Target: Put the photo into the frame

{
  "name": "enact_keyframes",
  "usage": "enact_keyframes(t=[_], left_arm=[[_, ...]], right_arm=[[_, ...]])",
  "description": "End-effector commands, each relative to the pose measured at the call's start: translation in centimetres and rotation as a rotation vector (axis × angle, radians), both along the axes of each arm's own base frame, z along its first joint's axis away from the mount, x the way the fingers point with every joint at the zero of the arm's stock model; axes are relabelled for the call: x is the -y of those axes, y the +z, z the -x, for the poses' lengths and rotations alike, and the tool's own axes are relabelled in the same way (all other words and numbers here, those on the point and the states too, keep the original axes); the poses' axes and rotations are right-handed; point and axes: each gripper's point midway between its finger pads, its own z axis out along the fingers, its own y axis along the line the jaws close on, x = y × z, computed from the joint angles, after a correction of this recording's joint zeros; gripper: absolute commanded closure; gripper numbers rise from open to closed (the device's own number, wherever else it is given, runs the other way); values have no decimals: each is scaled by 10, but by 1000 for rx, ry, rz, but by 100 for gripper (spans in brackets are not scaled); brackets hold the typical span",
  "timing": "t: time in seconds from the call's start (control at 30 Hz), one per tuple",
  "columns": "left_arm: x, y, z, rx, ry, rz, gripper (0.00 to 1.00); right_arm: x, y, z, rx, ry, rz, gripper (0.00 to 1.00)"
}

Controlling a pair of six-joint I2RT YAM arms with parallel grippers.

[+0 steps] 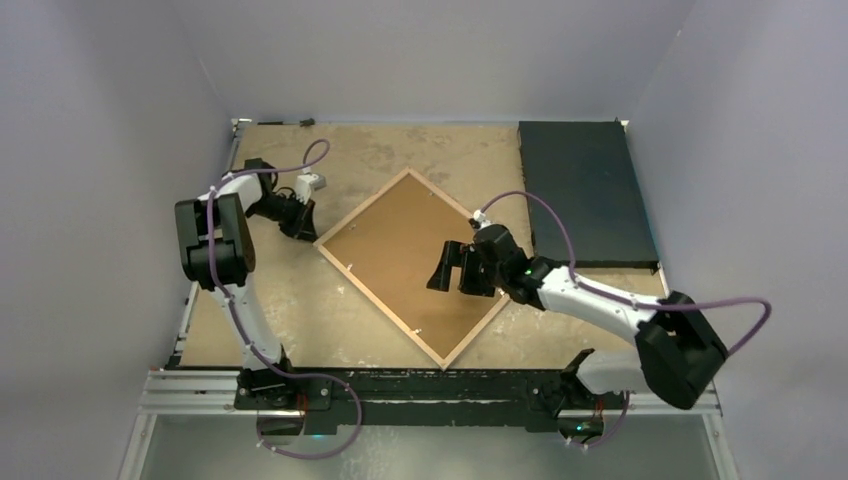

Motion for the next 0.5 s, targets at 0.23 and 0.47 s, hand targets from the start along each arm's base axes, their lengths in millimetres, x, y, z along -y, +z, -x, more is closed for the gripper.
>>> enact_keyframes(t=[0.23, 0.47], left_arm=[[13, 27, -5, 1, 19, 47, 86], [40, 7, -26, -25, 12, 64, 75]], right_arm=[[76, -9, 56, -106, -104, 120, 1], [84, -38, 76, -171, -130, 93, 1]])
